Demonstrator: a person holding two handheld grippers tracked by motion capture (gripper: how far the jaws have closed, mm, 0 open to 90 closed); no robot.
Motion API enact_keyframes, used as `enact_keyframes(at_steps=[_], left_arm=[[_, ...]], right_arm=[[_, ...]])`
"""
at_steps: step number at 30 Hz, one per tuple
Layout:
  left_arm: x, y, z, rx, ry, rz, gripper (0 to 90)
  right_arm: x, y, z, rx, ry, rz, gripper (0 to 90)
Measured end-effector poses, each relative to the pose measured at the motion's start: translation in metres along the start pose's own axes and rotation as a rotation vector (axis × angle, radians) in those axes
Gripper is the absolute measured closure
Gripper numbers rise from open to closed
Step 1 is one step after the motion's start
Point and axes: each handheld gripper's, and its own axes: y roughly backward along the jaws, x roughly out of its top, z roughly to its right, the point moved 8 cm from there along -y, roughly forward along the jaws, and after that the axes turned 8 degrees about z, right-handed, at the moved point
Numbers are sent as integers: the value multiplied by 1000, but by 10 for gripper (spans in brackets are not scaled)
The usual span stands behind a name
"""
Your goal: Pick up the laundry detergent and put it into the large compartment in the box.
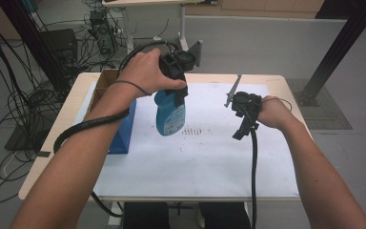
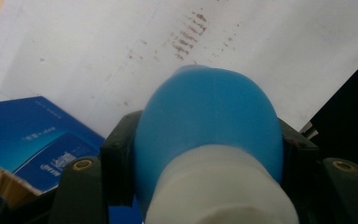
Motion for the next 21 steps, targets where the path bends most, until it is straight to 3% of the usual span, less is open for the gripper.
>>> enact_keyframes(at_steps=[10, 19, 21], left_arm=[[7, 48, 5, 50, 10, 8, 376], [6, 76, 1, 38, 31, 35, 376], [5, 81, -2, 40, 51, 36, 376]], right_arm=[[3, 0, -2, -4, 7, -6, 41], [6, 1, -5, -12, 13, -2, 40], [6, 2, -5, -15, 13, -2, 40]])
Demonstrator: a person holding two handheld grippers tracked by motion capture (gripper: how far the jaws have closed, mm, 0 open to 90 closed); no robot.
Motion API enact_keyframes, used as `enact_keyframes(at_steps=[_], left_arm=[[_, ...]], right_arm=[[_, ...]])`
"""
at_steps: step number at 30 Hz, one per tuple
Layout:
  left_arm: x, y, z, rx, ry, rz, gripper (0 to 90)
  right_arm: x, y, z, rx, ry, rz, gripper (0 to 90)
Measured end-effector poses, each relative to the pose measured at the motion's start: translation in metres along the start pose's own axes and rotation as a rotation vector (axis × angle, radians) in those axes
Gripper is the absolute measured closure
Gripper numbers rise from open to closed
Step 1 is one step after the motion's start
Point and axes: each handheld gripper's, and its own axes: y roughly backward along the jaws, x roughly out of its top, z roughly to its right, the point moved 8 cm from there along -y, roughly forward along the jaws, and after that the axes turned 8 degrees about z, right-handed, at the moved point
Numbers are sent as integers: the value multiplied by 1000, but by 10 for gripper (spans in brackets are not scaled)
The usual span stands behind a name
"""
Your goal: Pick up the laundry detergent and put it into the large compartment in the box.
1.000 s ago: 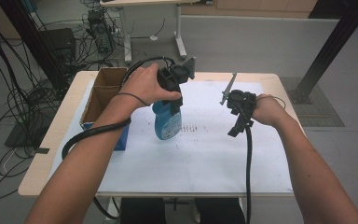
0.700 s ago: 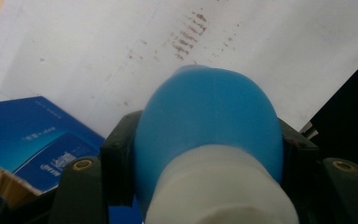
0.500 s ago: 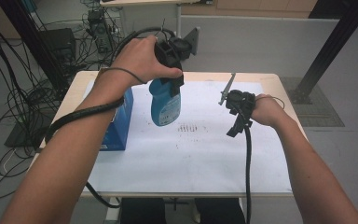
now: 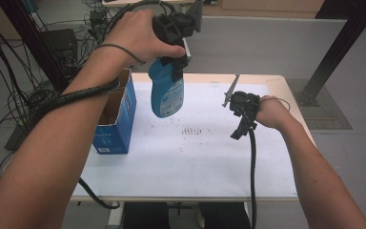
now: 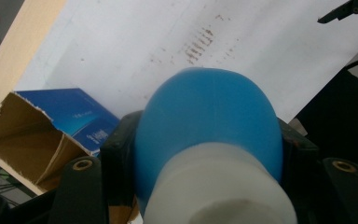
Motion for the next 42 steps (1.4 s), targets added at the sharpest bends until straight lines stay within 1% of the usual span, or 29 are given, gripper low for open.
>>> enact_keyframes(at_steps=[1, 3, 4, 5, 9, 11, 12, 13, 14, 15, 16, 17, 19, 20, 22, 23, 24, 25, 26, 28, 29, 30, 31, 32, 33, 37, 39, 40, 42], left_arm=[[-1, 2, -1, 3, 14, 2, 376], [-2, 7, -6, 15, 63, -6, 376], [-3, 8, -7, 20, 76, -1, 376], [-5, 10, -11, 27, 109, 1, 377], [-11, 13, -21, 45, 168, -11, 377], [-16, 14, -27, 50, 197, -15, 376], [-20, 15, -31, 53, 223, -6, 376], [-23, 16, -34, 54, 235, -9, 376], [-26, 16, -38, 58, 266, -13, 376], [-29, 17, -41, 63, 281, -11, 376], [-32, 18, -43, 68, 288, -10, 376], [-35, 19, -45, 78, 306, -8, 376], [-41, 21, -48, 93, 317, -7, 376], [-44, 22, -51, 104, 348, -7, 376], [-49, 24, -55, 116, 358, -1, 376], [-54, 26, -57, 128, 384, 7, 376], [-57, 28, -62, 130, 385, 0, 376], [-60, 29, -63, 132, 393, 6, 376], [-66, 31, -69, 134, 420, 9, 376], [-72, 33, -73, 135, 430, 15, 376], [-77, 34, -77, 134, 450, 10, 376], [-81, 35, -80, 134, 472, 16, 376], [-84, 36, -83, 134, 482, 14, 376], [-89, 36, -87, 138, 500, 16, 376], [-94, 37, -90, 143, 526, 17, 376], [-107, 40, -100, 163, 580, 23, 376], [-114, 42, -105, 177, 615, 29, 376], [-116, 43, -106, 180, 617, 32, 376], [-121, 44, -109, 193, 644, 36, 376]], right_arm=[[0, 0, 0, -1, -1, 0, 40], [0, 1, 0, -4, -1, 1, 40], [0, 1, -1, -4, -2, -1, 40], [0, 1, -1, -5, -3, 1, 39], [0, 1, -1, -5, -2, 1, 39], [0, 0, -2, -7, -2, 1, 40], [0, 0, -2, -4, -2, 1, 39], [0, 0, -1, -3, -3, 0, 41], [0, 0, -2, -5, -7, -3, 39], [0, -1, -1, -4, -1, -1, 41], [0, -1, -1, -5, 0, 0, 40], [0, -1, -1, -6, -3, 1, 38], [1, -2, -2, -6, 2, 2, 40], [2, -2, -2, -4, 2, 3, 40], [3, -3, -2, -5, 3, 5, 40], [3, -3, -2, -5, 8, 1, 40], [4, -3, -2, -4, 12, 2, 40], [4, -4, -2, -5, 13, 4, 40], [5, -4, -3, -5, 12, 5, 39], [6, -5, -3, -3, 15, 4, 40], [6, -5, -3, -4, 17, 3, 39], [7, -5, -3, -4, 18, 3, 40], [7, -5, -3, -4, 18, 2, 40], [7, -5, -3, -4, 18, 1, 40], [8, -5, -4, -5, 15, 2, 40], [9, -6, -5, -1, 18, 2, 40], [10, -6, -5, -1, 19, 3, 40], [11, -7, -5, -2, 20, 3, 40], [12, -7, -5, -1, 22, 3, 40]])
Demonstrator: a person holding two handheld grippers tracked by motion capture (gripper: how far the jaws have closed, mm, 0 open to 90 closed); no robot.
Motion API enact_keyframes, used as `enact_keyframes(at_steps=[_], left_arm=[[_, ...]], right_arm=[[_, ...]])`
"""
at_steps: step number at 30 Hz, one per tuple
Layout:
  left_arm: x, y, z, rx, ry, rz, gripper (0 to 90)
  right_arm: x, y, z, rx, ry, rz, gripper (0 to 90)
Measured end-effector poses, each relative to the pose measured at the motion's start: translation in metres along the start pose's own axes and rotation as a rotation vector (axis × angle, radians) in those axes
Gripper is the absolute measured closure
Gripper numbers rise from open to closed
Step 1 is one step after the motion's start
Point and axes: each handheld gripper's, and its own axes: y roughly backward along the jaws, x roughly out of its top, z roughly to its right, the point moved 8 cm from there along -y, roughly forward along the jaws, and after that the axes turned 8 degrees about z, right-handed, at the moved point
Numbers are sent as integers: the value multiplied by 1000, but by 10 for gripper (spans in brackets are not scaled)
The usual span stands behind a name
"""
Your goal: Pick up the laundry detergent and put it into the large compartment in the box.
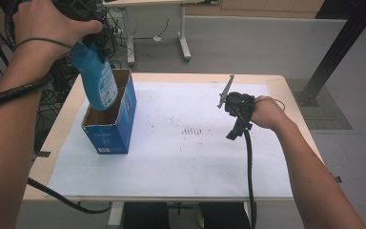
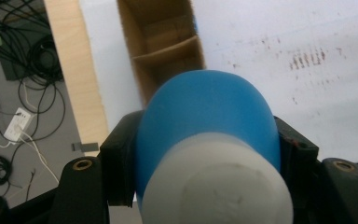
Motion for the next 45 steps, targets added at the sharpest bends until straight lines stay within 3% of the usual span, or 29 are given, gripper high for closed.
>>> enact_keyframes(at_steps=[13, 17, 24, 45], left_arm=[[-5, -6, -12, 13, 59, 37, 377], [-5, -15, -11, 36, 73, 37, 377], [-6, -32, -13, 27, 96, 47, 377], [-8, -87, -9, 12, 93, -4, 377]], right_arm=[[-1, 1, -1, -9, 1, 4, 40], [-4, 2, -1, -11, -2, 3, 41], [-5, 3, 0, -12, -1, 0, 40], [-10, 2, 2, -11, -5, 7, 40]])
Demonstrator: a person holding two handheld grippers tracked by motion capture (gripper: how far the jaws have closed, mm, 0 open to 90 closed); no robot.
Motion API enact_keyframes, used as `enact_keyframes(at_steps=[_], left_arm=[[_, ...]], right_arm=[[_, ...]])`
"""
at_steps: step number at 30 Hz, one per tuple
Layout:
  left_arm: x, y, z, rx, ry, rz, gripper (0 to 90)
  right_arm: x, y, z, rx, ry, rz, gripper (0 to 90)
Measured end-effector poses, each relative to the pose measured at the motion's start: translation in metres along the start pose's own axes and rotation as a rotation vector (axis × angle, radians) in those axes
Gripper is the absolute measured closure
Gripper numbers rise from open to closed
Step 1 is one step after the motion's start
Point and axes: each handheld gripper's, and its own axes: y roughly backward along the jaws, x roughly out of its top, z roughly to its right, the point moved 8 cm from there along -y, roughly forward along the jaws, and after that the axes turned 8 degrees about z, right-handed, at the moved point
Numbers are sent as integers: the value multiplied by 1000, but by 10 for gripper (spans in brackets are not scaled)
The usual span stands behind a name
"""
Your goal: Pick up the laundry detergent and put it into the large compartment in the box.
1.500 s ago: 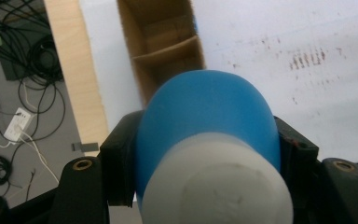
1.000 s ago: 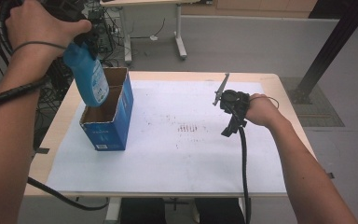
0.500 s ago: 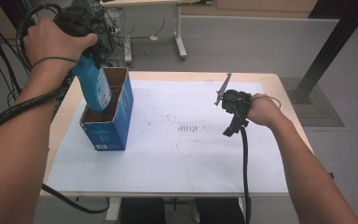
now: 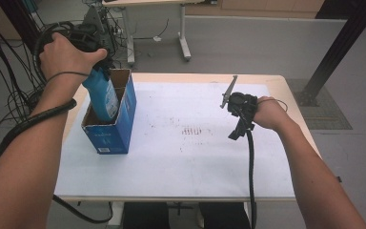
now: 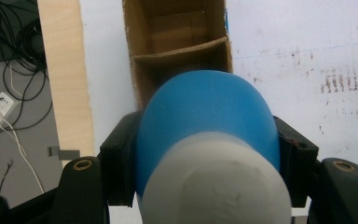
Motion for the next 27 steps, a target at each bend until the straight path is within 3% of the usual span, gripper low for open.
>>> enact_keyframes(at_steps=[25, 27], left_arm=[[-9, -50, -2, 17, 9, -51, 377], [-11, -57, -5, 10, 24, -55, 377]], right_arm=[[-10, -3, 1, 3, -14, 4, 40], [-11, -3, 1, 4, -19, 4, 40]])
